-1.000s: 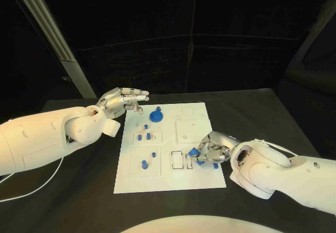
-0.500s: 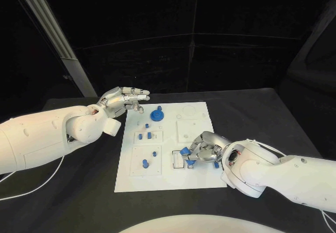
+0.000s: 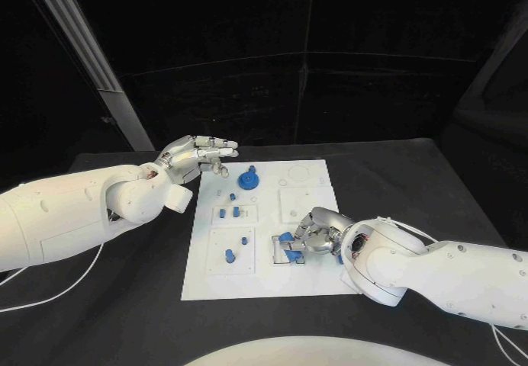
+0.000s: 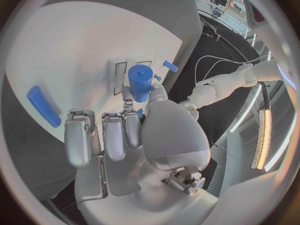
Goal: Assemble the parts on the task board
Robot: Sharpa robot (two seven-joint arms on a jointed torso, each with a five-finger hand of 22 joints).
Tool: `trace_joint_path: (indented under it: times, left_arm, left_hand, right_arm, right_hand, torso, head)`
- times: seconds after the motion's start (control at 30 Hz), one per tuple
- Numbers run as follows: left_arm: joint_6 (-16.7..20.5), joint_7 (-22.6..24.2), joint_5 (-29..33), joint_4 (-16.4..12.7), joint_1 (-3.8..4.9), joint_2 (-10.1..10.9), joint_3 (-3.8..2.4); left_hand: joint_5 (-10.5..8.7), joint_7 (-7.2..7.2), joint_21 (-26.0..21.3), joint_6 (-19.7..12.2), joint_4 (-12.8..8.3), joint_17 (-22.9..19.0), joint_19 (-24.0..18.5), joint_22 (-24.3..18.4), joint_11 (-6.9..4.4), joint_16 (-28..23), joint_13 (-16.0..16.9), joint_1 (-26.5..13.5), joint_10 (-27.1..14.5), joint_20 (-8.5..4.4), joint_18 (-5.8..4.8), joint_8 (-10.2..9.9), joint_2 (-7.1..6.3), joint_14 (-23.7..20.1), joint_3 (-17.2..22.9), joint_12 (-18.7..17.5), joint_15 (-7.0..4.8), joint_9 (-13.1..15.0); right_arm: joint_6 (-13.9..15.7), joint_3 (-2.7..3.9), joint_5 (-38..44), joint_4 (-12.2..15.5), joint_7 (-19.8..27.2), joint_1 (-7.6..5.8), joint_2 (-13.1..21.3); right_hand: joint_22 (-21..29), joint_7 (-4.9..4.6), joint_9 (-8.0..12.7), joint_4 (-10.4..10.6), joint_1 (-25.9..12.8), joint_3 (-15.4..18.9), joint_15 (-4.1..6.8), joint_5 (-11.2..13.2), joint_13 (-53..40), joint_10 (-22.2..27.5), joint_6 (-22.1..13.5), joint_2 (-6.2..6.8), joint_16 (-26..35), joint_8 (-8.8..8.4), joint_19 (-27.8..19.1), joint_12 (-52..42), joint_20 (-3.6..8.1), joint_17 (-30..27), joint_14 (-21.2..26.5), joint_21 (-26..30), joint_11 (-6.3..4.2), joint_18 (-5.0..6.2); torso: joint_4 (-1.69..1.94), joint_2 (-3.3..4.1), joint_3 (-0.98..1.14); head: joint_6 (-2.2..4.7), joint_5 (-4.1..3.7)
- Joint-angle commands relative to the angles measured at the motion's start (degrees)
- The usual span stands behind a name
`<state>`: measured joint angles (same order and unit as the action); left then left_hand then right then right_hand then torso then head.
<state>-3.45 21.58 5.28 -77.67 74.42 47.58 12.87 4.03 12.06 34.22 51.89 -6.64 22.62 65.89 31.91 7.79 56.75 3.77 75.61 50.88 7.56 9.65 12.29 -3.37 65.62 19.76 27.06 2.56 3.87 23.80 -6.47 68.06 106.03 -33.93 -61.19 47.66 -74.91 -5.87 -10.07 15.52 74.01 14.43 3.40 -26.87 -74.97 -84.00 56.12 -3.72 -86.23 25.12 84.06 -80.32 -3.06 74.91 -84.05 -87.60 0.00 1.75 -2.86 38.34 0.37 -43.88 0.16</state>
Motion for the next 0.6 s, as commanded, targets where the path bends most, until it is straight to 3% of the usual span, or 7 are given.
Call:
trace_joint_path:
  times: [0.03, 0.3, 0.6]
  left_arm:
    - [-0.59, 0.22, -0.11, -0.18, 0.10, -0.01, -0.05]
    - [-0.61, 0.21, -0.11, -0.39, 0.11, 0.00, -0.05]
    - [-0.61, 0.21, -0.11, -0.39, 0.12, 0.02, -0.05]
  left_hand:
    - [0.20, 0.06, -0.36, -0.49, -0.08, -0.09, 0.06, -0.07, 0.07, 0.30, 0.06, -0.34, -0.47, 0.35, 0.78, 0.23, 0.14, -0.47, -0.26, 0.37, -0.06, 0.02]
    - [0.20, 0.06, -0.36, -0.49, -0.08, -0.09, 0.06, -0.07, 0.07, 0.30, 0.06, -0.34, -0.47, 0.35, 0.78, 0.23, 0.14, -0.47, -0.26, 0.37, -0.06, 0.02]
    - [0.19, 0.07, -0.38, -0.52, -0.06, -0.12, 0.05, -0.09, 0.08, 0.34, 0.08, -0.38, -0.51, 0.37, 0.77, 0.31, 0.16, -0.49, -0.32, 0.43, -0.04, 0.03]
  right_arm:
    - [-2.09, 0.01, 1.89, -0.35, -1.48, -0.08, -0.50]
    - [-3.21, 0.01, 3.04, -1.00, -1.32, -0.08, -1.64]
    - [-3.59, 0.01, 3.26, -1.04, -1.24, -0.08, -2.29]
  right_hand:
    - [-11.93, 1.81, -0.25, 0.38, -0.74, 0.10, 0.51, 0.39, -5.41, -1.09, 2.15, -0.09, -0.34, 0.27, 3.70, 0.11, 0.43, 6.98, -4.39, -0.31, -0.31, -0.86]
    - [-11.78, 1.87, -0.92, 0.95, -2.92, 1.60, 0.60, 0.92, -5.21, -0.93, 1.90, 0.73, -0.17, 0.41, 3.59, 0.61, 0.58, 6.67, -4.32, -0.19, -0.37, -0.82]
    - [-11.66, 2.02, -2.12, 0.97, -5.91, 3.34, 0.69, 7.34, -5.17, -0.87, 1.75, 0.34, -0.02, 0.85, 3.50, 1.10, 0.66, 6.41, -4.28, -0.07, -0.47, -0.78]
  torso:
    - [-0.04, -0.03, 0.01]
    - [-0.09, -0.01, 0.08]
    - [-0.18, -0.05, 0.10]
  head:
    - [-0.06, 0.06]
    - [-0.13, 0.55]
    - [-0.20, 0.72]
